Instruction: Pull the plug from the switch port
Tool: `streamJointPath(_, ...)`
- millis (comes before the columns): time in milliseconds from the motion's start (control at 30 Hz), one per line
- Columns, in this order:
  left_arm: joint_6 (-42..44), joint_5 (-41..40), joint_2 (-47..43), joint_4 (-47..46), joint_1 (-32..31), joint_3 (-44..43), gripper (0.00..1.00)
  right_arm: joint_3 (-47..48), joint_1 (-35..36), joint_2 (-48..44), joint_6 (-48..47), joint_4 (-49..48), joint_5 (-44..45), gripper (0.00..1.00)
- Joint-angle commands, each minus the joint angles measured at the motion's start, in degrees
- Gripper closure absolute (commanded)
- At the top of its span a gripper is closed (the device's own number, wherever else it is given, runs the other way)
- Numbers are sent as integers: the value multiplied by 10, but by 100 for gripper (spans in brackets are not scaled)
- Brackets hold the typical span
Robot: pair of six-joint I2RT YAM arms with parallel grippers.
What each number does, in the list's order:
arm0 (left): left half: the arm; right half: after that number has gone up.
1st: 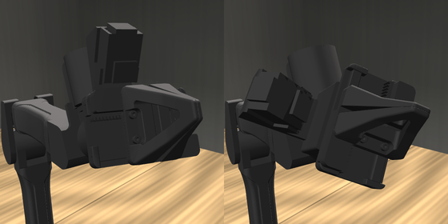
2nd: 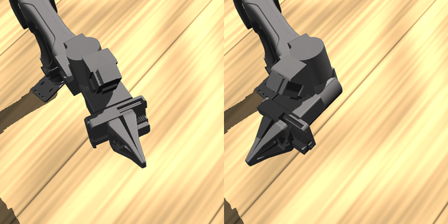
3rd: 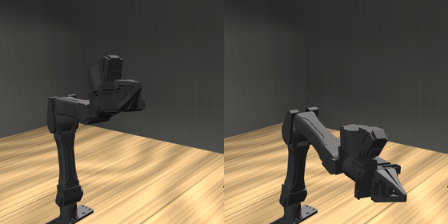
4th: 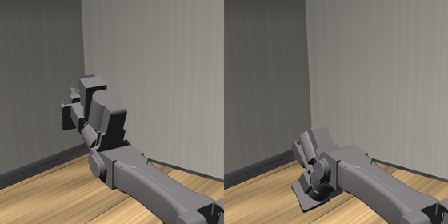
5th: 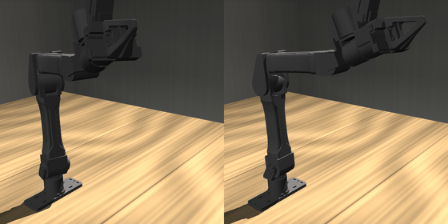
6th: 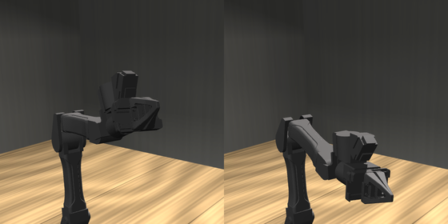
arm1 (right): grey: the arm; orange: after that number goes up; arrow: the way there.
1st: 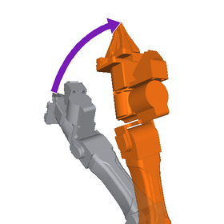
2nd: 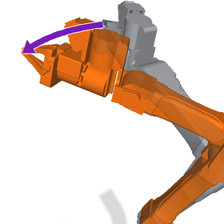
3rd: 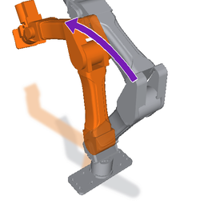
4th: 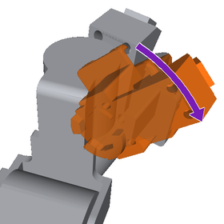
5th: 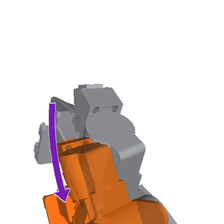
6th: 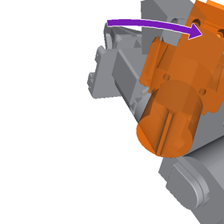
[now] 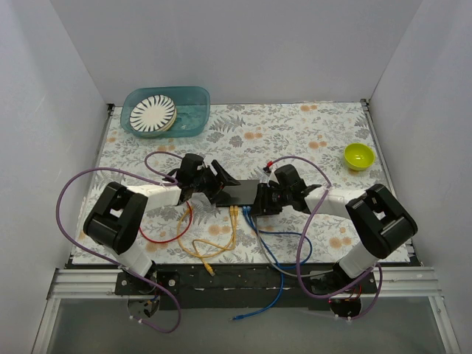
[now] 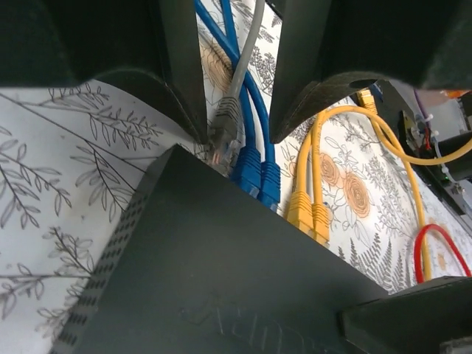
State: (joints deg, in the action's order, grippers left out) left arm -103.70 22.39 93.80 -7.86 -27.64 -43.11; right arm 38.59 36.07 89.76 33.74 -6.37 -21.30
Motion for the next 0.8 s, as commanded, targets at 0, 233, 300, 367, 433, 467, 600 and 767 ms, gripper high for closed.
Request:
streamJointPath(0,11,-7,-5,37,9,29,33,8,1,17,20,-60,-7,53)
streamJointPath(233,20,25,9,24,9,35,36,-27,0,37,92,-156,16,55)
streamJointPath(300,24,29,9,22,9,40,37,-47,0,45,128,-205,13,56)
streamJointPath(367,26,32,7,23,10,42,37,-66,0,46,167,-241,17,57)
streamJointPath(433,32,34,3,23,9,44,37,-90,-3,44,185,-286,21,57)
streamJointPath(467,33,38,3,23,9,44,37,-99,-5,44,196,-301,21,58)
streamJointPath(600,37,49,8,22,9,47,37,-144,-16,39,254,-383,18,59)
streamJointPath(767,39,51,6,21,9,50,37,-122,-19,-12,182,-270,43,64)
